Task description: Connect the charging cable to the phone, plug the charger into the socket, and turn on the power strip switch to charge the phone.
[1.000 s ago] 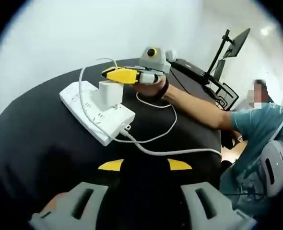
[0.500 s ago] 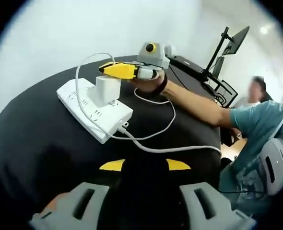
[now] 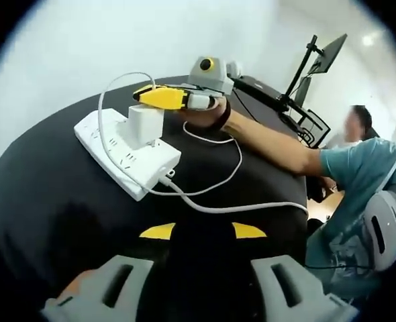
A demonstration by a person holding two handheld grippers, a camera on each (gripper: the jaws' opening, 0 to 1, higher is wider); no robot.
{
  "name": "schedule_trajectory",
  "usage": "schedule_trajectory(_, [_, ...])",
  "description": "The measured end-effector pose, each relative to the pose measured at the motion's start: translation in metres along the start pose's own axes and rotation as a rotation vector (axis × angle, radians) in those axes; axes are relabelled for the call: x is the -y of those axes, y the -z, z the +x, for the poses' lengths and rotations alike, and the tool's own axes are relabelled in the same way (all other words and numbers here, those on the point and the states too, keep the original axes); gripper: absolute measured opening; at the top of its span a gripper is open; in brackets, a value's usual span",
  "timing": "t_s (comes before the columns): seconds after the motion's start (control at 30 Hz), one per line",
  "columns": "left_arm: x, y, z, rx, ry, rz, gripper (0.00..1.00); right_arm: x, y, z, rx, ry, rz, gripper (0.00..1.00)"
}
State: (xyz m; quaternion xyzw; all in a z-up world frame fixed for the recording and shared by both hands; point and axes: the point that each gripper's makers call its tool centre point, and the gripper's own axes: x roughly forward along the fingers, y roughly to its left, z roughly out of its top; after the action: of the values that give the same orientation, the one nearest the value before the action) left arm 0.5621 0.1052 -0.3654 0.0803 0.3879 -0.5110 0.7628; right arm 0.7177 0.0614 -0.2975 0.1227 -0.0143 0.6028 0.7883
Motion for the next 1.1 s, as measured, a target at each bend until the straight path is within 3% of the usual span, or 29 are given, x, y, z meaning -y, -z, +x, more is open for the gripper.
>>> schedule_trajectory(0.5, [-0.004, 0.001, -0.001, -0.005, 0.002, 0.003, 0.27, 0.001, -0.001, -0.005, 0.019, -0.012, 0.012, 0.06])
schedule_trajectory(0.63, [-0.006, -0.001, -0.002, -0.001, 0.004, 0.008, 0.26, -0.008, 0.005, -0.003, 0.003, -0.032, -0.016, 0.06])
schedule_trajectory(0.87, [-0.011, -0.006, -0.005, -0.002, 0.010, 0.026, 0.25, -0.002, 0.004, -0.009, 0.028, -0.042, -0.030, 0.06])
schedule_trajectory(0.97, [-0.011, -0.008, -0.006, 0.005, 0.014, 0.025, 0.25, 0.009, 0.004, -0.011, 0.043, 0.005, 0.014, 0.06])
schedule_trajectory(1.1, [-0.014, -0.010, -0.007, 0.009, 0.019, 0.025, 0.25, -0.012, 0.005, -0.002, 0.023, -0.036, -0.049, 0.06])
